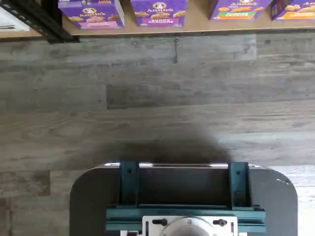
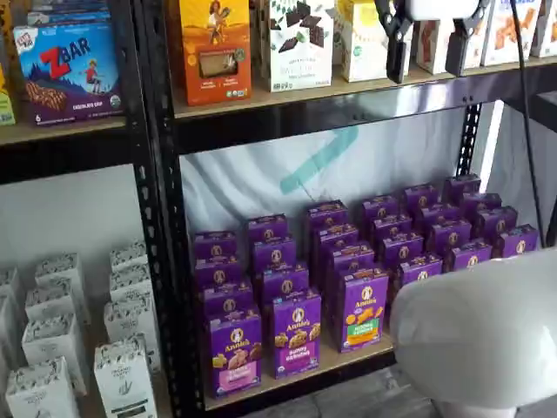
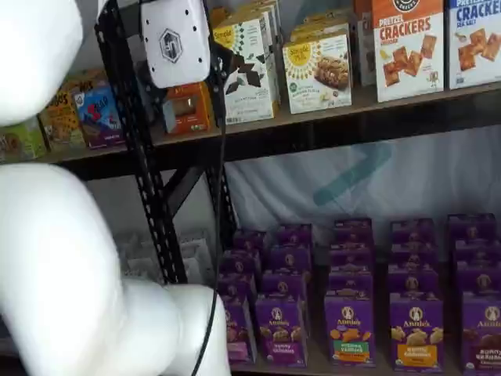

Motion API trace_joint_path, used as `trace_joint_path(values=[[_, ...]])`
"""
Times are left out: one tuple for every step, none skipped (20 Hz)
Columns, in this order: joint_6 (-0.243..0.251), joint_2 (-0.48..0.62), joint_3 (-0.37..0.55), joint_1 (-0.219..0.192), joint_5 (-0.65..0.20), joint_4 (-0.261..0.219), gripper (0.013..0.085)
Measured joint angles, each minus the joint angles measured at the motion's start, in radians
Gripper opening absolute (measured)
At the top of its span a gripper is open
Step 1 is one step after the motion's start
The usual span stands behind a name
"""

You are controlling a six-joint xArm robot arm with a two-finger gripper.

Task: Pick up the purple box with a pink patch in the middle, on the bottom shelf, the first box from the left

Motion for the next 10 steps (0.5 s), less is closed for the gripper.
trace_joint_path(values=[[-0.006, 0.000, 0.000, -0.011, 0.001, 0.012, 0.0850], [-0.021, -0.002, 0.002, -0.042, 0.000, 0.045, 0.0850], [-0.030, -0.005, 0.005, -0.059, -0.006, 0.065, 0.0850], [-0.033, -0.007, 0.006, -0.063, -0.009, 0.071, 0.0850], [-0.034, -0.006, 0.006, -0.063, -0.010, 0.072, 0.0850], [-0.034, -0.005, 0.006, -0.063, -0.010, 0.073, 0.0850], [-0.033, -0.004, 0.006, -0.061, -0.010, 0.071, 0.0850], [-0.030, -0.004, 0.008, -0.056, -0.012, 0.066, 0.0850], [-0.026, -0.003, 0.012, -0.050, -0.016, 0.061, 0.0850], [-0.022, -0.003, 0.017, -0.042, -0.019, 0.054, 0.0850]])
